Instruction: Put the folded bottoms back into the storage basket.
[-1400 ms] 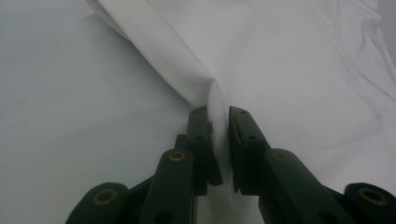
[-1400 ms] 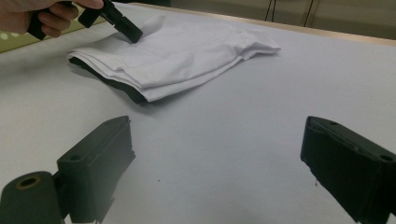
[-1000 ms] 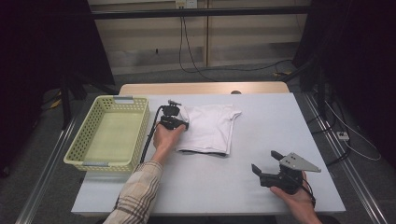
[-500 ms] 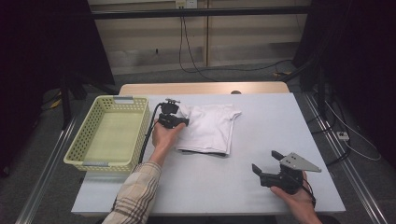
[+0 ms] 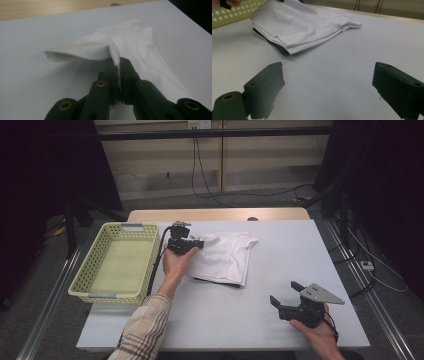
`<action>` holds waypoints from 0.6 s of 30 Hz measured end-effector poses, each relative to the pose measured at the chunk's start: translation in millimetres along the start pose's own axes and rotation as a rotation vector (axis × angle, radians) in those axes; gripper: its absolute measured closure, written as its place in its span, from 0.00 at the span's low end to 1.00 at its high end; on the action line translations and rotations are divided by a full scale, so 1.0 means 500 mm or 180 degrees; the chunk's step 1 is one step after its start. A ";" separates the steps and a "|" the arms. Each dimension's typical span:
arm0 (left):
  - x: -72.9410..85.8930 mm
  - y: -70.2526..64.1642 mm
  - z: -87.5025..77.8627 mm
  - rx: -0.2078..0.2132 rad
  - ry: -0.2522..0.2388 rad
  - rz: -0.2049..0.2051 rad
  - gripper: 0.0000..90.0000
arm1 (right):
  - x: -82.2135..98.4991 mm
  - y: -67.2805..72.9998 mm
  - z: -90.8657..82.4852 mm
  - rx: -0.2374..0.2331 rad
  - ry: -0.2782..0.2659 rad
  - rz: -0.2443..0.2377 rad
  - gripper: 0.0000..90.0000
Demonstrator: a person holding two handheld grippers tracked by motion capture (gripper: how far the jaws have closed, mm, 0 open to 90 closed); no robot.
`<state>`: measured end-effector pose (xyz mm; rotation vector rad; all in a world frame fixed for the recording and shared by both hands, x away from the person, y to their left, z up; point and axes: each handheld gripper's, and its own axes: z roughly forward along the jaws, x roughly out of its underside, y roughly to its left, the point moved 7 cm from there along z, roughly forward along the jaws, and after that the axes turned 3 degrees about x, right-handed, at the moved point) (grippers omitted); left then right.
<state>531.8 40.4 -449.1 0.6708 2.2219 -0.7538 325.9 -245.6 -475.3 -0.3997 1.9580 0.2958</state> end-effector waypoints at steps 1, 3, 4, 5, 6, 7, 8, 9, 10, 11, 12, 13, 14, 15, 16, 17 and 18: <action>-0.003 -0.002 -0.003 0.0008 -0.0031 0.0001 0.96 | 0.000 0.000 0.000 0.0000 -0.0002 0.0003 0.11; -0.008 -0.007 -0.010 0.0033 -0.0085 0.0020 0.96 | 0.000 0.000 0.000 -0.0003 0.0001 0.0006 0.11; -0.011 -0.009 -0.013 0.0044 -0.0119 0.0030 0.96 | 0.000 0.000 0.000 -0.0003 0.0001 0.0006 0.11; -0.013 -0.009 -0.017 0.0029 -0.0118 0.0058 0.96 | 0.000 0.000 0.000 -0.0003 -0.0001 0.0015 0.11; -0.015 -0.010 -0.020 0.0027 -0.0145 0.0066 0.96 | 0.000 0.001 0.000 -0.0004 -0.0001 0.0014 0.11; -0.017 -0.011 -0.024 0.0036 -0.0147 0.0082 0.96 | 0.000 0.001 0.000 -0.0007 -0.0001 0.0004 0.11; -0.019 -0.012 -0.027 0.0035 -0.0159 0.0089 0.96 | 0.000 0.001 0.000 -0.0009 0.0000 0.0003 0.11; -0.020 -0.012 -0.031 0.0033 -0.0161 0.0102 0.96 | 0.000 0.001 0.000 -0.0009 -0.0001 0.0002 0.11; -0.022 -0.013 -0.033 0.0044 -0.0188 0.0105 0.96 | 0.000 0.000 0.000 -0.0007 -0.0002 0.0006 0.11; -0.024 -0.013 -0.037 0.0042 -0.0198 0.0116 0.96 | 0.000 0.000 0.000 -0.0007 -0.0001 0.0006 0.11; -0.026 -0.014 -0.040 0.0044 -0.0220 0.0119 0.96 | 0.000 0.000 0.000 -0.0007 -0.0001 0.0006 0.11; -0.028 -0.015 -0.043 0.0059 -0.0244 0.0124 0.96 | 0.000 0.000 0.000 -0.0006 -0.0002 0.0005 0.11; -0.030 -0.016 -0.047 0.0070 -0.0269 0.0135 0.96 | 0.000 0.001 0.000 -0.0004 -0.0003 0.0014 0.11; -0.032 -0.017 -0.050 0.0071 -0.0287 0.0142 0.96 | 0.000 0.000 0.001 -0.0003 -0.0002 0.0014 0.11; -0.034 -0.019 -0.054 0.0066 -0.0313 0.0161 0.96 | 0.000 0.000 0.001 -0.0003 -0.0002 0.0014 0.11; -0.036 -0.020 -0.058 0.0065 -0.0332 0.0181 0.96 | 0.000 0.000 0.001 -0.0002 -0.0004 0.0012 0.11; -0.038 -0.021 -0.062 0.0069 -0.0351 0.0181 0.96 | 0.000 0.000 0.001 0.0000 -0.0004 0.0015 0.11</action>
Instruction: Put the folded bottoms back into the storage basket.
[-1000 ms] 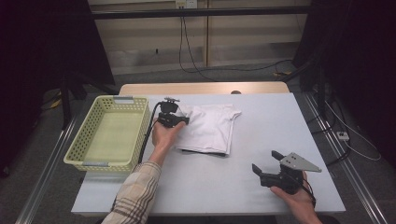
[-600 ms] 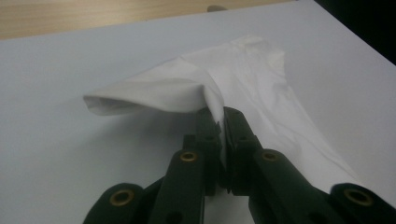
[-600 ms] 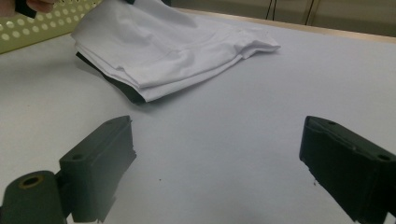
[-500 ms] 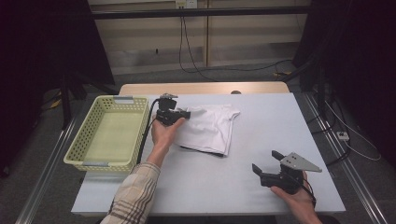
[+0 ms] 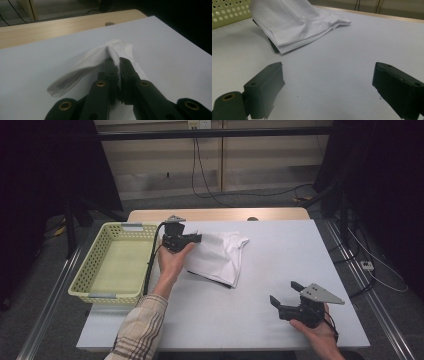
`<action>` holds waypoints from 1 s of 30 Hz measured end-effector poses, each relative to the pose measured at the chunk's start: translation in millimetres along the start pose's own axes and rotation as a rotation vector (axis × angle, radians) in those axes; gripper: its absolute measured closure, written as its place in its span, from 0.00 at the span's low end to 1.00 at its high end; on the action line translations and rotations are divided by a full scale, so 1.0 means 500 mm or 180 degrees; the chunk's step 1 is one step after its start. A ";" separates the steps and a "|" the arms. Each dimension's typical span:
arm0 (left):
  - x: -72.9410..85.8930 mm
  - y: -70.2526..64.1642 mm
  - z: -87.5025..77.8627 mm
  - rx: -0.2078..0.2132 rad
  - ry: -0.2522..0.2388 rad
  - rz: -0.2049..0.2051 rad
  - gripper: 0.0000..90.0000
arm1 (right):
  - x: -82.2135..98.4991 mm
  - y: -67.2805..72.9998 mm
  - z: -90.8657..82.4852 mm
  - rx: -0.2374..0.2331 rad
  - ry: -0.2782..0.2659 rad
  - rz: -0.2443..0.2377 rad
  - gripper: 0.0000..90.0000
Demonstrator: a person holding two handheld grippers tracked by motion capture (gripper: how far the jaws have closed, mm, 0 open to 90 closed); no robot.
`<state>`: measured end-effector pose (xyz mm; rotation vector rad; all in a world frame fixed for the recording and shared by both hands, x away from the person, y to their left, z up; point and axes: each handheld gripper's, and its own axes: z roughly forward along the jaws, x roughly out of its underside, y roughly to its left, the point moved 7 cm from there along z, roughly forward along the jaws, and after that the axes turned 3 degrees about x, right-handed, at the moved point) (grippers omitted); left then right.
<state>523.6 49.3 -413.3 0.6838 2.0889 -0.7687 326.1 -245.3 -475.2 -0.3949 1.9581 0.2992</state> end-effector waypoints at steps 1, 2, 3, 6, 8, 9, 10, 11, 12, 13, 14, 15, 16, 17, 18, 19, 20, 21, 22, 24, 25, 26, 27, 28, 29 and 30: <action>-0.002 -0.001 -0.003 -0.0005 -0.0013 0.0005 0.96 | 0.000 -0.001 0.000 0.0006 0.0003 0.0012 0.10; -0.004 -0.001 -0.006 -0.0024 -0.0037 0.0020 0.96 | 0.000 -0.001 0.000 0.0002 0.0007 0.0014 0.10; -0.006 -0.002 -0.007 -0.0021 -0.0061 0.0021 0.96 | 0.000 -0.001 0.000 0.0002 0.0009 0.0013 0.10; -0.010 -0.004 -0.013 -0.0020 -0.0063 0.0069 0.96 | 0.000 -0.002 -0.001 0.0000 0.0002 0.0000 0.10; -0.013 -0.006 -0.019 -0.0009 -0.0082 0.0085 0.96 | 0.000 -0.002 -0.001 0.0002 0.0002 0.0000 0.10; -0.016 -0.007 -0.022 -0.0014 -0.0112 0.0092 0.96 | 0.000 -0.002 0.000 0.0000 0.0005 -0.0001 0.10; -0.017 -0.008 -0.026 -0.0012 -0.0123 0.0103 0.96 | 0.000 -0.002 0.000 0.0000 0.0006 0.0001 0.10; -0.019 -0.009 -0.029 -0.0011 -0.0127 0.0116 0.96 | 0.000 -0.002 0.000 0.0000 0.0006 0.0001 0.10; -0.021 -0.010 -0.033 -0.0012 -0.0154 0.0125 0.96 | 0.000 -0.002 0.000 0.0000 0.0006 -0.0001 0.10; -0.023 -0.010 -0.036 -0.0018 -0.0167 0.0149 0.96 | 0.000 -0.002 0.000 0.0001 0.0006 0.0000 0.10; -0.025 -0.011 -0.040 -0.0019 -0.0177 0.0156 0.96 | 0.000 -0.002 0.000 0.0001 0.0008 0.0000 0.10; -0.026 -0.012 -0.043 -0.0007 -0.0198 0.0158 0.96 | 0.000 -0.002 0.000 0.0001 0.0008 0.0000 0.10; -0.028 -0.013 -0.048 -0.0013 -0.0216 0.0181 0.96 | 0.000 -0.001 0.000 0.0001 0.0011 0.0014 0.10; -0.031 -0.015 -0.053 -0.0020 -0.0259 0.0196 0.96 | 0.000 -0.001 0.000 0.0001 0.0011 0.0014 0.10; -0.035 -0.019 -0.057 -0.0026 -0.0296 0.0213 0.96 | 0.000 -0.001 0.000 0.0003 0.0011 0.0014 0.10; -0.038 -0.022 -0.061 -0.0018 -0.0329 0.0238 0.96 | 0.000 -0.001 0.000 0.0003 0.0011 0.0014 0.10; -0.041 -0.025 -0.066 -0.0023 -0.0344 0.0270 0.96 | 0.000 -0.001 0.000 0.0002 0.0013 0.0011 0.10; -0.045 -0.028 -0.070 -0.0033 -0.0370 0.0292 0.96 | 0.000 -0.001 0.000 0.0002 0.0012 0.0014 0.10; -0.047 -0.031 -0.074 -0.0038 -0.0377 0.0325 0.96 | 0.000 -0.001 0.000 0.0002 0.0012 0.0014 0.10; -0.053 -0.036 -0.081 -0.0034 -0.0407 0.0350 0.96 | 0.000 -0.001 0.000 0.0001 0.0010 0.0015 0.10; -0.056 -0.036 -0.085 -0.0030 -0.0414 0.0368 0.96 | 0.000 -0.001 0.000 0.0001 0.0010 0.0014 0.10; -0.058 -0.038 -0.089 -0.0030 -0.0434 0.0366 0.96 | 0.000 -0.001 0.000 0.0001 0.0010 0.0014 0.10; -0.060 -0.038 -0.093 -0.0027 -0.0447 0.0377 0.96 | 0.000 -0.001 0.000 0.0002 0.0009 0.0012 0.10; -0.061 -0.038 -0.098 -0.0028 -0.0455 0.0380 0.96 | 0.000 -0.001 0.000 0.0002 0.0009 0.0012 0.10; -0.061 -0.038 -0.102 -0.0028 -0.0466 0.0382 0.96 | 0.000 -0.001 0.000 0.0003 0.0009 0.0013 0.10; -0.062 -0.038 -0.107 -0.0032 -0.0476 0.0390 0.96 | 0.000 -0.001 0.000 0.0003 0.0009 0.0013 0.10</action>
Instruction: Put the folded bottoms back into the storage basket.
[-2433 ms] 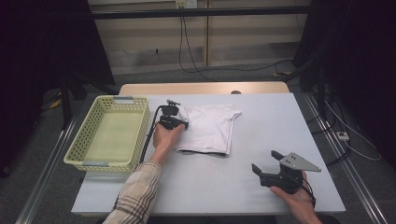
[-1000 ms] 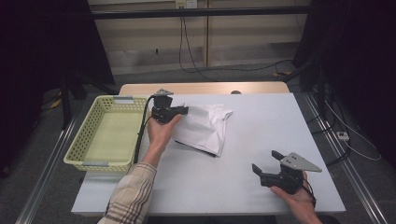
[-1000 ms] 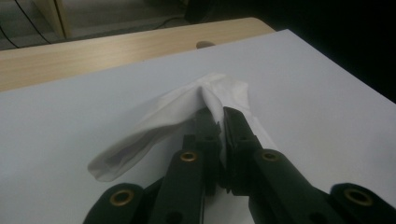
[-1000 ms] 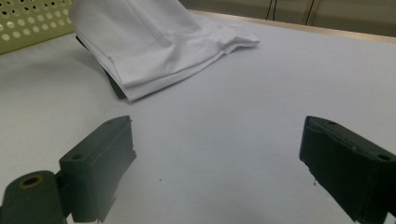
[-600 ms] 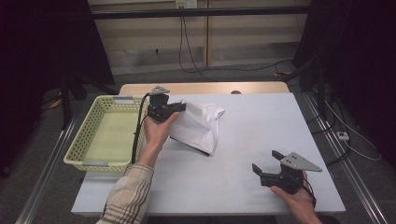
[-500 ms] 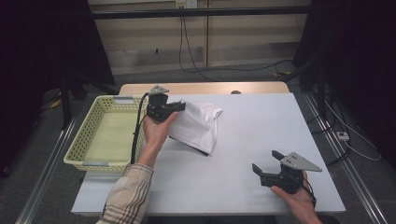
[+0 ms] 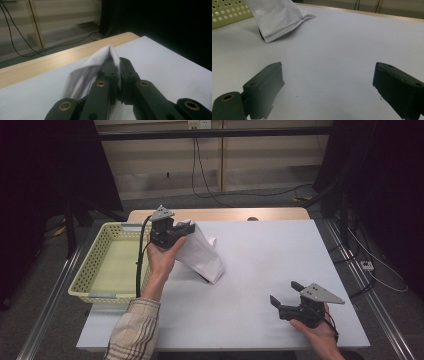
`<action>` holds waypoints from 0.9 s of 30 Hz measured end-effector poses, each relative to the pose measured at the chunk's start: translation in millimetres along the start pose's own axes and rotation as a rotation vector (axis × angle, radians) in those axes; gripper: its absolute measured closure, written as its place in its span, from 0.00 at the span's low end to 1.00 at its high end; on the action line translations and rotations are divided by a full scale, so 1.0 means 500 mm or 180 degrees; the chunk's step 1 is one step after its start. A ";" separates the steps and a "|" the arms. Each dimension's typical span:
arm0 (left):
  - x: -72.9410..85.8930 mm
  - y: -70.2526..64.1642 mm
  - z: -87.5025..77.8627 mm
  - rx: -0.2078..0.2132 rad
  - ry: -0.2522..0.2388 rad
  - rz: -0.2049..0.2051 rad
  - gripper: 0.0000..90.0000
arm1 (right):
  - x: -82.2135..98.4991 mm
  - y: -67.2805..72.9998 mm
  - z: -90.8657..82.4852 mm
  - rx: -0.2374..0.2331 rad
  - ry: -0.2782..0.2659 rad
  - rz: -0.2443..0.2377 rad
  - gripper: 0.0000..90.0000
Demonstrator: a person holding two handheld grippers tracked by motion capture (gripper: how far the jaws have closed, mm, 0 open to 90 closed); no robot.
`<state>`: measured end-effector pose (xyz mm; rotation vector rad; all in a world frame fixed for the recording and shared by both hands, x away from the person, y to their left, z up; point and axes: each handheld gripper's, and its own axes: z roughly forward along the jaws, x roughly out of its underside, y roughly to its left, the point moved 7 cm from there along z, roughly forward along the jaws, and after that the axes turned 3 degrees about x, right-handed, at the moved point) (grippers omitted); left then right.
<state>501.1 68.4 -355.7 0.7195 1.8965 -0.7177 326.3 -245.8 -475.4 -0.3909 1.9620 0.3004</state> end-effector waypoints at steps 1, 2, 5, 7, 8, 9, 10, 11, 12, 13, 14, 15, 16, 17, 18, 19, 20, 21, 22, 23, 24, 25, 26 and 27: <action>-0.001 -0.001 -0.005 0.0000 -0.0022 0.0018 0.96 | 0.000 0.000 0.000 -0.0001 0.0000 -0.0001 0.10; -0.004 -0.004 -0.011 -0.0010 -0.0044 0.0045 0.96 | 0.000 0.000 0.000 -0.0001 0.0000 -0.0001 0.10; -0.011 -0.012 -0.028 -0.0037 -0.0088 0.0143 0.96 | 0.000 -0.001 0.000 -0.0006 0.0003 0.0005 0.10; -0.017 -0.018 -0.039 -0.0043 -0.0106 0.0174 0.96 | 0.000 -0.001 -0.001 -0.0001 0.0005 0.0004 0.10; -0.020 -0.019 -0.045 -0.0051 -0.0116 0.0191 0.96 | 0.001 -0.001 -0.001 -0.0001 0.0005 0.0005 0.10; -0.022 -0.020 -0.052 -0.0050 -0.0131 0.0198 0.96 | 0.001 -0.001 0.000 0.0001 0.0006 0.0011 0.10; -0.024 -0.020 -0.058 -0.0042 -0.0153 0.0197 0.96 | 0.001 -0.001 0.000 -0.0001 0.0006 0.0011 0.10; -0.027 -0.020 -0.063 -0.0031 -0.0177 0.0195 0.96 | 0.001 -0.001 0.000 -0.0005 0.0007 0.0006 0.10; -0.028 -0.020 -0.068 -0.0025 -0.0188 0.0178 0.96 | 0.001 -0.001 0.000 -0.0004 0.0009 0.0008 0.10; -0.027 -0.020 -0.073 -0.0028 -0.0183 0.0179 0.96 | 0.001 -0.001 0.000 0.0001 0.0011 0.0010 0.10; -0.027 -0.020 -0.075 -0.0025 -0.0176 0.0180 0.96 | 0.001 -0.001 0.000 0.0001 0.0011 0.0010 0.10; -0.026 -0.020 -0.080 -0.0027 -0.0170 0.0173 0.96 | 0.001 -0.001 0.000 0.0007 0.0011 0.0017 0.10; -0.026 -0.021 -0.084 -0.0024 -0.0180 0.0168 0.96 | 0.001 -0.001 0.000 0.0007 0.0011 0.0017 0.10; -0.026 -0.022 -0.090 -0.0019 -0.0190 0.0173 0.96 | 0.001 -0.002 0.000 0.0011 0.0011 0.0019 0.10; -0.026 -0.022 -0.095 -0.0023 -0.0206 0.0189 0.96 | 0.001 -0.002 0.000 0.0010 0.0009 0.0026 0.10; -0.028 -0.022 -0.099 -0.0030 -0.0211 0.0196 0.96 | 0.001 -0.002 0.000 0.0013 0.0010 0.0028 0.10; -0.029 -0.022 -0.104 -0.0032 -0.0220 0.0198 0.96 | 0.001 -0.002 0.000 0.0017 0.0011 0.0028 0.10; -0.030 -0.022 -0.108 -0.0025 -0.0237 0.0199 0.96 | 0.001 -0.002 0.000 0.0016 0.0008 0.0023 0.10; -0.031 -0.022 -0.112 -0.0021 -0.0248 0.0201 0.96 | 0.001 -0.002 0.000 0.0013 0.0007 0.0017 0.10; -0.031 -0.023 -0.116 -0.0013 -0.0249 0.0210 0.96 | 0.000 -0.001 -0.001 0.0009 0.0002 0.0007 0.10; -0.033 -0.023 -0.121 -0.0012 -0.0263 0.0210 0.96 | 0.000 -0.001 -0.002 0.0007 -0.0002 0.0003 0.10; -0.034 -0.023 -0.126 -0.0007 -0.0284 0.0189 0.96 | 0.000 0.000 -0.003 0.0005 -0.0006 0.0004 0.10; -0.036 -0.023 -0.132 -0.0003 -0.0299 0.0187 0.96 | 0.000 -0.001 -0.003 0.0012 -0.0005 0.0004 0.10; -0.038 -0.023 -0.138 -0.0006 -0.0321 0.0195 0.96 | 0.000 -0.001 -0.003 0.0012 -0.0005 0.0004 0.10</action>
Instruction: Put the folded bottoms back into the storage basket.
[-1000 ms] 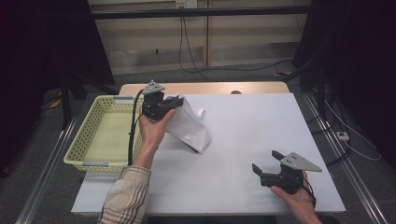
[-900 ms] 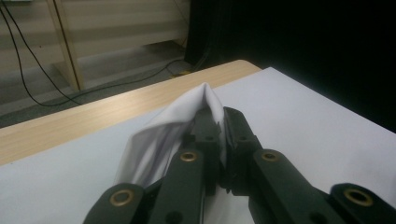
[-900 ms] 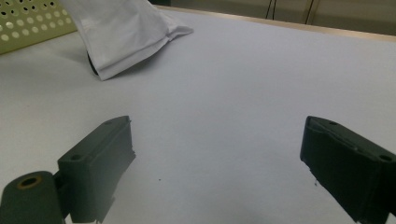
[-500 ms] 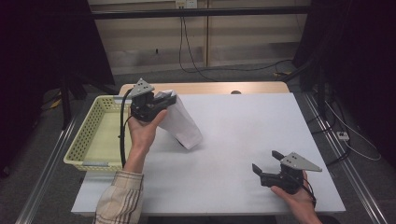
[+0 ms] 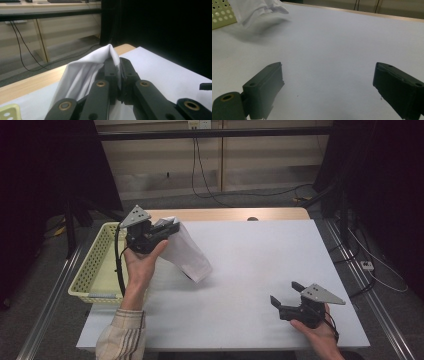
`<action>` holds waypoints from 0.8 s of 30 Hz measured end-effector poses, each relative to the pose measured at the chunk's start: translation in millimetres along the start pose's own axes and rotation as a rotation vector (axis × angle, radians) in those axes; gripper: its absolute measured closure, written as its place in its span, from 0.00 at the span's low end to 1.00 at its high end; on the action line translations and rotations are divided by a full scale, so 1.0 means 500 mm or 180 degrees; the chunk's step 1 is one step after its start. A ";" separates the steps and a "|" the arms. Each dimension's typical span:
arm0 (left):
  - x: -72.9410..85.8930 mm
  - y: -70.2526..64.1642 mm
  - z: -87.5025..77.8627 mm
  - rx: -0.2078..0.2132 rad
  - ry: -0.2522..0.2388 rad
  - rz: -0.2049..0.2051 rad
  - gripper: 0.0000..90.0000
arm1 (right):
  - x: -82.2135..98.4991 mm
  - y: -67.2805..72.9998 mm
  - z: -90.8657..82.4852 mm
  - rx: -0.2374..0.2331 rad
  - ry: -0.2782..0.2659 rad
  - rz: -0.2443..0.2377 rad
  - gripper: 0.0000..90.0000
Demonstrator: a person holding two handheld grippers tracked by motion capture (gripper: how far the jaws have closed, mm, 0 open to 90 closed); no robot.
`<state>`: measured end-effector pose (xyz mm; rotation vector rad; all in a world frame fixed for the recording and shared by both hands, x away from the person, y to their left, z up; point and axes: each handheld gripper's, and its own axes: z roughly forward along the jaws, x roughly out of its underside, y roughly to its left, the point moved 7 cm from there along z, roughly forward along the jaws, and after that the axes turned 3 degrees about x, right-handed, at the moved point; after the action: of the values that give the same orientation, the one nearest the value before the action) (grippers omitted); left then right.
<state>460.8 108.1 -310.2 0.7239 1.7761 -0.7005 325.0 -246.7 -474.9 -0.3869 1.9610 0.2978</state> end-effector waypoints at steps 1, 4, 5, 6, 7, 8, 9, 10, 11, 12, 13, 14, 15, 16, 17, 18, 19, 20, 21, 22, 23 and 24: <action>-0.004 -0.001 -0.006 -0.0005 -0.0023 0.0004 0.96 | 0.000 -0.001 0.000 -0.0001 -0.0005 0.0005 0.10; -0.014 -0.003 -0.024 -0.0016 -0.0080 0.0046 0.96 | -0.001 -0.001 -0.001 -0.0005 -0.0014 0.0021 0.10; -0.017 -0.003 -0.029 -0.0024 -0.0096 0.0060 0.96 | -0.001 0.000 -0.001 -0.0003 -0.0013 0.0020 0.10; -0.020 -0.003 -0.034 -0.0029 -0.0116 0.0065 0.96 | -0.001 0.000 -0.001 -0.0007 -0.0010 0.0018 0.10; -0.022 -0.003 -0.039 -0.0031 -0.0133 0.0068 0.96 | -0.001 0.001 -0.001 -0.0013 -0.0011 0.0021 0.10; -0.025 -0.003 -0.044 -0.0037 -0.0145 0.0075 0.96 | -0.001 0.001 -0.001 -0.0020 -0.0018 0.0015 0.10; -0.026 -0.002 -0.047 -0.0042 -0.0157 0.0075 0.96 | -0.002 0.002 -0.001 -0.0018 -0.0026 0.0006 0.10; -0.028 -0.001 -0.053 -0.0053 -0.0175 0.0075 0.96 | -0.002 0.002 -0.001 -0.0016 -0.0025 0.0007 0.10; -0.030 0.000 -0.056 -0.0060 -0.0185 0.0077 0.96 | -0.001 0.002 -0.001 -0.0016 -0.0020 0.0006 0.10; -0.031 0.001 -0.061 -0.0064 -0.0202 0.0069 0.96 | -0.001 0.002 -0.001 -0.0015 -0.0017 0.0009 0.09; -0.033 0.003 -0.065 -0.0071 -0.0212 0.0069 0.96 | -0.001 0.002 -0.001 -0.0015 -0.0017 0.0009 0.09; -0.034 0.003 -0.069 -0.0079 -0.0220 0.0075 0.96 | -0.001 0.002 -0.001 -0.0011 -0.0016 0.0011 0.09; -0.036 0.004 -0.073 -0.0090 -0.0227 0.0081 0.96 | -0.001 0.002 -0.001 -0.0011 -0.0015 0.0010 0.09; -0.038 0.004 -0.078 -0.0095 -0.0234 0.0095 0.96 | -0.001 0.002 -0.002 -0.0014 -0.0017 0.0012 0.09; -0.040 0.004 -0.082 -0.0098 -0.0242 0.0107 0.96 | -0.001 0.002 -0.002 -0.0017 -0.0013 0.0005 0.09; -0.042 0.003 -0.086 -0.0108 -0.0249 0.0122 0.96 | -0.001 0.002 -0.002 -0.0017 -0.0013 0.0005 0.09; -0.043 0.002 -0.090 -0.0107 -0.0256 0.0138 0.96 | -0.001 0.002 -0.002 -0.0017 -0.0012 0.0005 0.09; -0.045 0.002 -0.096 -0.0118 -0.0256 0.0160 0.96 | -0.001 0.002 -0.002 -0.0018 -0.0011 0.0005 0.09; -0.047 0.002 -0.099 -0.0128 -0.0270 0.0165 0.96 | -0.001 0.003 -0.002 -0.0019 -0.0012 0.0006 0.09; -0.049 0.003 -0.104 -0.0134 -0.0290 0.0163 0.96 | -0.001 0.003 -0.002 -0.0020 -0.0012 0.0005 0.09; -0.050 0.004 -0.109 -0.0137 -0.0310 0.0158 0.96 | -0.001 0.003 -0.002 -0.0024 -0.0013 0.0004 0.09; -0.052 0.006 -0.114 -0.0145 -0.0327 0.0162 0.96 | -0.001 0.003 -0.002 -0.0023 -0.0012 0.0004 0.09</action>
<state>435.8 149.0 -269.5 0.6881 1.6692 -0.6498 323.8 -245.7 -474.2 -0.3895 1.9570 0.3062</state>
